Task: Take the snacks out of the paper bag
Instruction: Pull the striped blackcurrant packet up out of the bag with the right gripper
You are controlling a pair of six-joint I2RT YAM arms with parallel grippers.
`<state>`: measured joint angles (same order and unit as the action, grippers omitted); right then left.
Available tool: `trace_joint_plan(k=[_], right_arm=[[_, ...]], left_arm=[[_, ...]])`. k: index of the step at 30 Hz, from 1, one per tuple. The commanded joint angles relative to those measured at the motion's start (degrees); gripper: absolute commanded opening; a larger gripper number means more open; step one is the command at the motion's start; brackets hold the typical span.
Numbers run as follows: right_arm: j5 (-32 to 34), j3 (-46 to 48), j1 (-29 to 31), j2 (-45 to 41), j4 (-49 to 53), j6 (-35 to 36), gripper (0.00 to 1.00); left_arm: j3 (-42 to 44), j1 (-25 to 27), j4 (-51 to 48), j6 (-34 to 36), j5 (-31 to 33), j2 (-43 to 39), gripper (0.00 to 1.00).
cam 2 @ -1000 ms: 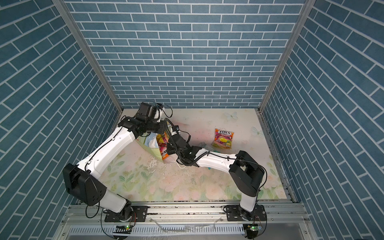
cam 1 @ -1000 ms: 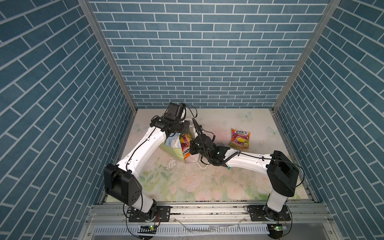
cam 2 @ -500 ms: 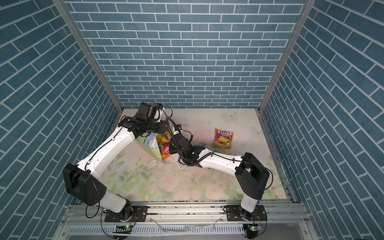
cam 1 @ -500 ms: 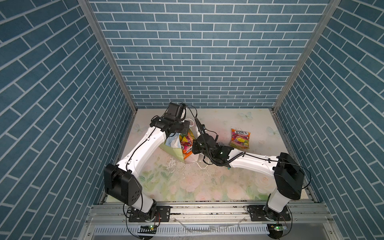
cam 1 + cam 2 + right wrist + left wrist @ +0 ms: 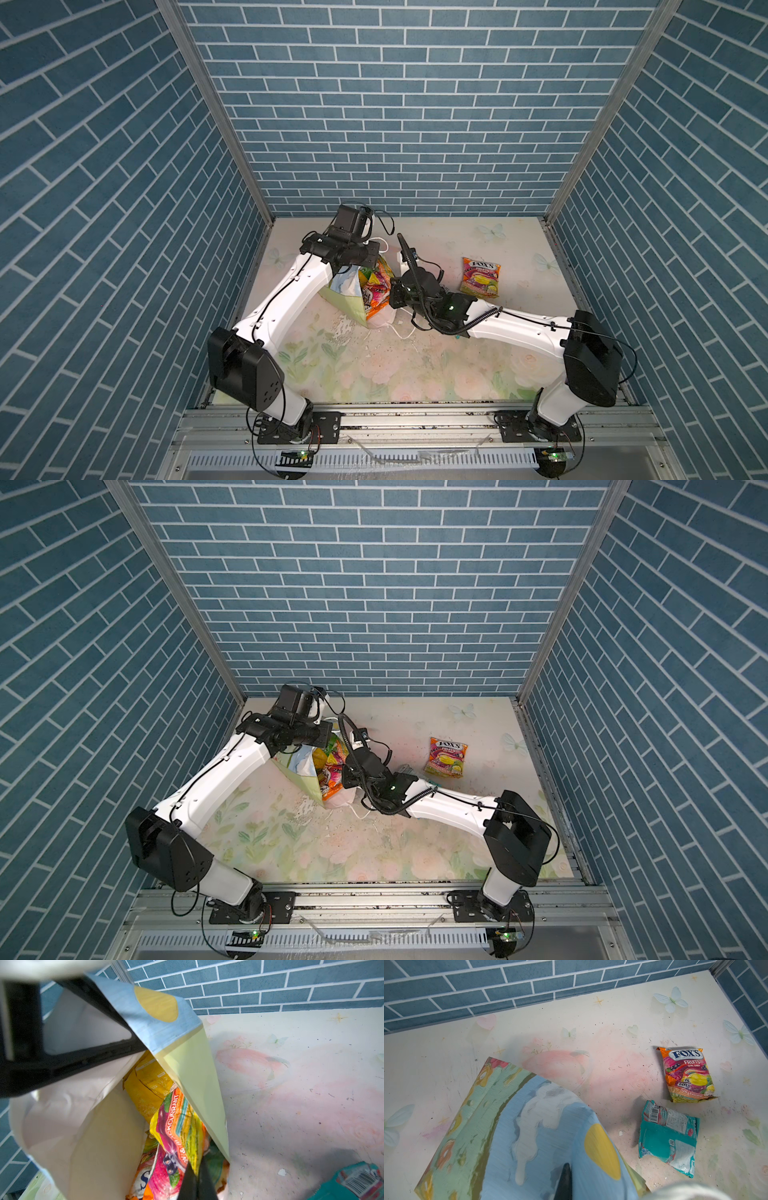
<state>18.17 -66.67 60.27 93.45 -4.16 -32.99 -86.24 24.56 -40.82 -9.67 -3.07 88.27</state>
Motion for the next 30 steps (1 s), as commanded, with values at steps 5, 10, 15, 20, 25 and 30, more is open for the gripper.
trace_joint_plan(k=[5, 10, 15, 20, 25, 30], right_arm=[[0.8, 0.5, -0.3, -4.3, -0.5, -1.2, 0.0], [0.3, 0.3, -0.2, -4.7, -0.2, -1.4, 0.0], [-1.0, 0.3, -0.2, -5.4, -0.1, -1.6, 0.0], [-1.6, 0.6, -0.2, -6.8, -0.3, -1.6, 0.0], [-1.7, 1.3, -0.2, -8.2, -0.5, -1.7, 0.0], [-1.9, 1.9, -0.2, -9.2, -1.2, -2.3, 0.0]], left_arm=[[-2.1, -0.2, 1.3, -0.9, -0.5, -1.9, 0.0], [-2.1, -0.1, 1.2, -0.9, 0.0, -1.8, 0.0], [-2.4, -0.2, 0.9, -0.9, 0.6, -1.4, 0.0], [-2.5, -0.2, 0.7, -0.8, 0.9, -1.1, 0.0], [-2.5, -0.2, 0.6, -0.7, 1.4, -0.8, 0.0], [-2.6, -0.1, 0.4, -0.7, 1.5, -0.5, 0.0]])
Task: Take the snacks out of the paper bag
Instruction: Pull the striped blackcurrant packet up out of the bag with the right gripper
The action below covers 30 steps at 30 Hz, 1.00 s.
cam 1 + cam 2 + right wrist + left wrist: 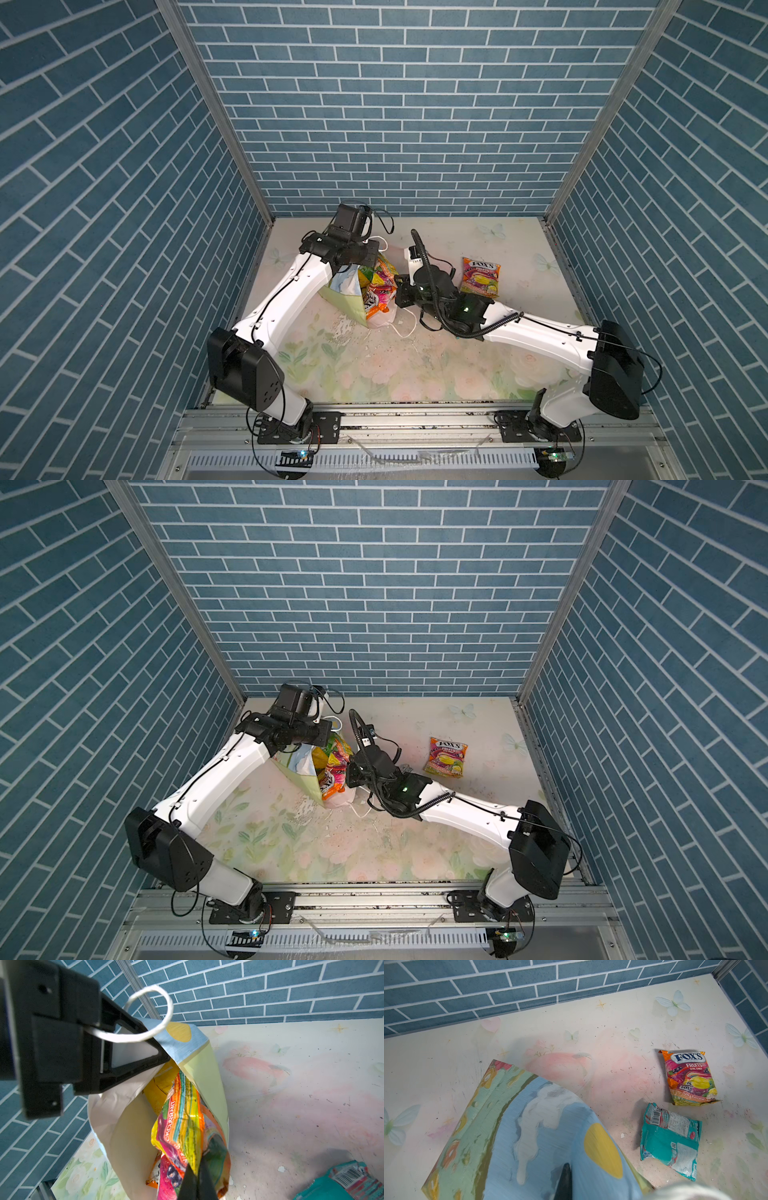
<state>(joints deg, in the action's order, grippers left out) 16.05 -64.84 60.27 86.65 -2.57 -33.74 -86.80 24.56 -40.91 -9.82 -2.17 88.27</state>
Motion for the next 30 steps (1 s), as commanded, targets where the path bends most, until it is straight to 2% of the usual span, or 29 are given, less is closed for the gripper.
trace_joint_plan(k=[1, 17, 30], right_arm=[[0.2, 0.0, -0.2, -2.6, -2.7, -1.6, 0.0], [1.7, 2.6, -0.2, -8.9, -1.0, -1.8, 0.0], [4.3, 4.7, -0.4, -16.1, 1.2, 2.0, 0.0]], left_arm=[[-2.0, -0.2, 0.5, -0.6, 0.6, -0.6, 0.0], [-2.0, -1.7, 0.6, -1.2, 0.0, -0.2, 0.0], [-2.2, -2.1, 0.5, -1.2, -0.3, 0.3, 0.0]])
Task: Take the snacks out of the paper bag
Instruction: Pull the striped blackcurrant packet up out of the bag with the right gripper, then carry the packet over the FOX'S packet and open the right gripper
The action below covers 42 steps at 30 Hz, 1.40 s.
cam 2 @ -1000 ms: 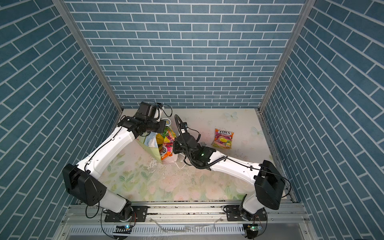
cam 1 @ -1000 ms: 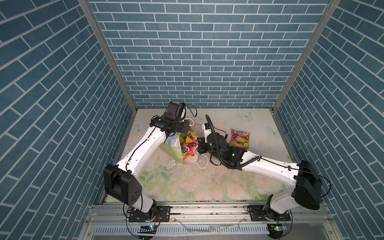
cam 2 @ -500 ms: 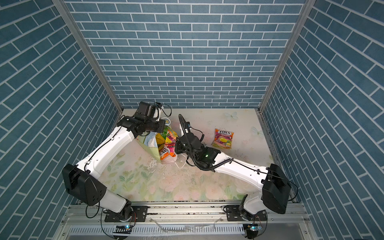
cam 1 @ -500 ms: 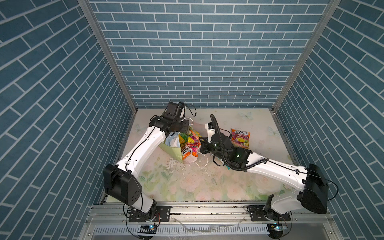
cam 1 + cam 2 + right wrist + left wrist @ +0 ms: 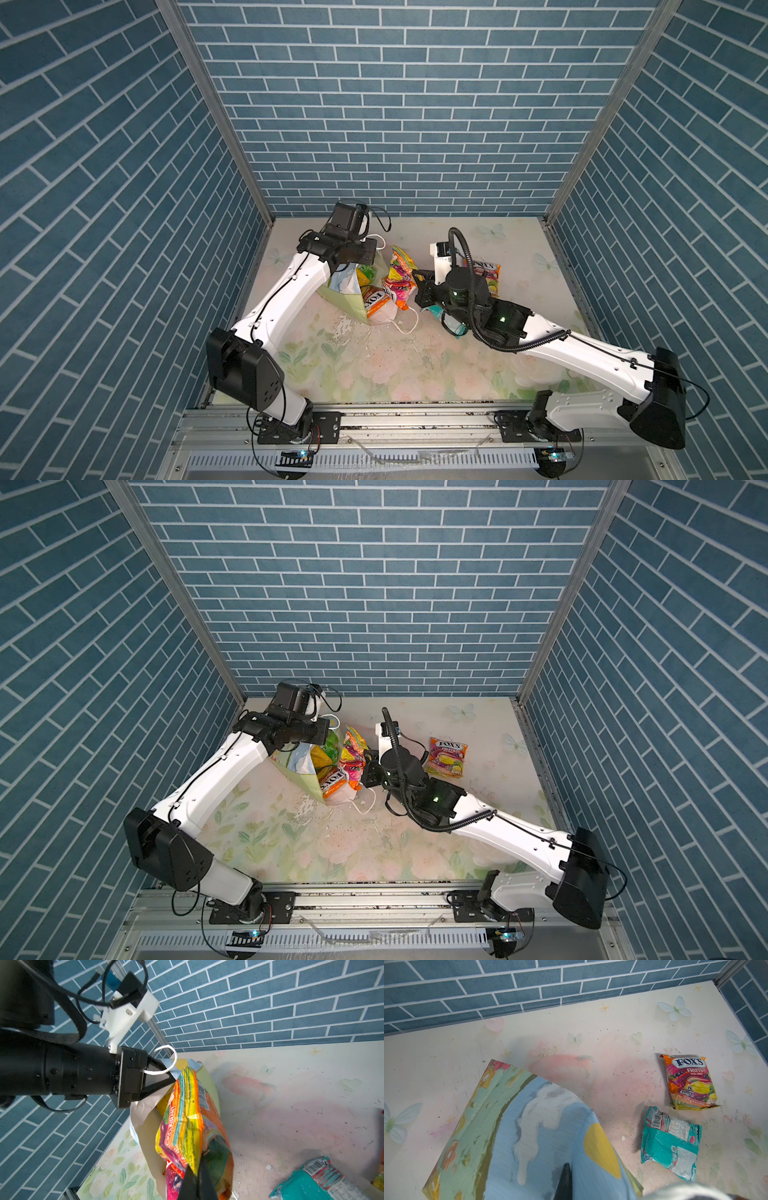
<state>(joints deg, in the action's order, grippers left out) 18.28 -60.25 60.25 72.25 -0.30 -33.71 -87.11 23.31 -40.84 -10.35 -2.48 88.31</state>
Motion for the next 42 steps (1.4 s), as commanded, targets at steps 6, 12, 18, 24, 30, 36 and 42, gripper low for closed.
trace_joint_plan(k=[6, 12, 18, 24, 30, 36, 42], right_arm=[[6.2, -2.3, -0.5, 0.0, 0.0, 7.2, 0.0], [6.9, -1.3, -2.5, -2.4, 1.8, 8.2, 0.0], [6.1, 2.4, -6.1, -4.9, 1.7, 7.2, 0.0], [4.7, 3.5, -10.5, -5.3, 2.6, 5.9, 0.0], [4.5, 6.4, -15.2, -4.0, 1.6, 5.1, 0.0], [2.6, 9.4, -20.3, -2.6, 0.7, 5.0, 0.0], [-0.3, 14.1, -25.1, -2.7, -2.7, 5.7, 0.0]], left_arm=[[-1.6, -2.9, 0.8, -1.3, -0.5, 0.7, 0.0], [-1.5, -3.0, 0.8, -1.1, -0.3, 0.6, 0.0], [-1.5, -3.1, 0.7, -0.9, 0.6, 0.6, 0.0], [-1.6, -3.0, 0.7, -1.0, 0.0, 0.7, 0.0], [-1.5, -3.1, 0.8, -0.9, 0.2, 0.4, 0.0], [-1.5, -3.1, 0.9, -1.0, -0.3, 0.2, 0.0], [-1.3, -3.0, 0.9, -0.7, -0.4, 0.0, 0.0]])
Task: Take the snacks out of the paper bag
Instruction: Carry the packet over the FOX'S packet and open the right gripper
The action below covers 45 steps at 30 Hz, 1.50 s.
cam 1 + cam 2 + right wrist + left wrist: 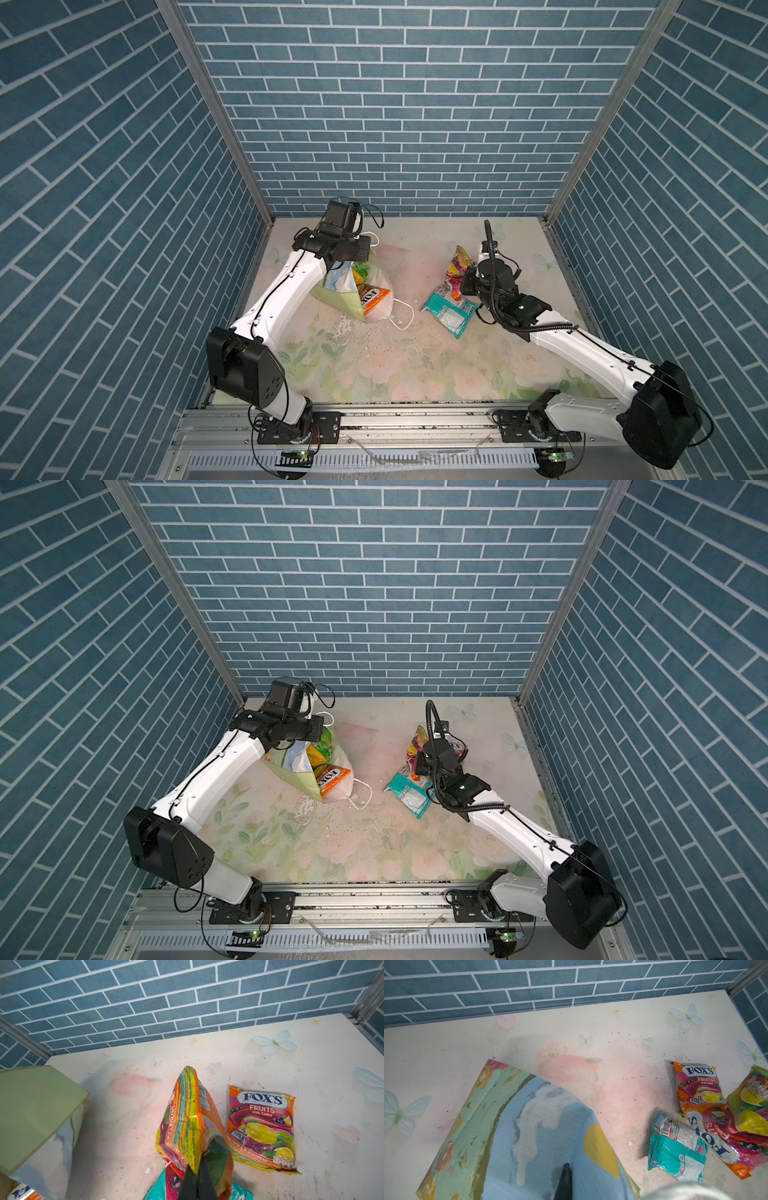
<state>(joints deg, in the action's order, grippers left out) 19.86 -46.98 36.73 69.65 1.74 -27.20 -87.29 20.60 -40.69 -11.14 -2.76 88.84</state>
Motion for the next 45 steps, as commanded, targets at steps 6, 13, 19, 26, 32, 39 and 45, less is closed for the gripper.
trace_joint_plan(k=[6, 13, 19, 26, 32, 39, 45], right_arm=[[-2.6, 1.6, -5.6, 3.2, -3.2, -2.4, 0.0], [-2.0, -0.6, -8.5, 10.5, -3.9, -3.1, 0.0], [-6.4, -7.0, -10.0, 18.9, -2.7, -1.5, 0.0], [-10.3, -11.6, -11.1, 20.8, -0.9, -1.1, 0.9], [-14.6, -11.0, -11.0, 17.9, -1.8, -2.0, 0.99], [-16.0, -7.5, -11.2, 14.3, -3.5, -1.9, 0.99], [-17.2, -4.0, -11.4, 10.4, -8.2, -2.0, 0.99]], left_arm=[[-1.3, -0.3, 0.8, -0.1, -0.7, -0.7, 0.0], [-1.3, -0.3, 0.8, -0.3, -1.1, -1.0, 0.0], [-0.8, -0.4, 1.3, -0.2, -0.6, -1.7, 0.0], [-1.0, -0.3, 1.2, -0.4, -1.5, -0.7, 0.0], [-1.2, -0.3, 1.0, -0.5, -1.5, -0.5, 0.0], [-1.1, -0.4, 0.8, -0.1, -0.4, -0.3, 0.0], [-1.3, -0.4, 0.5, -0.1, 0.0, -0.4, 0.0]])
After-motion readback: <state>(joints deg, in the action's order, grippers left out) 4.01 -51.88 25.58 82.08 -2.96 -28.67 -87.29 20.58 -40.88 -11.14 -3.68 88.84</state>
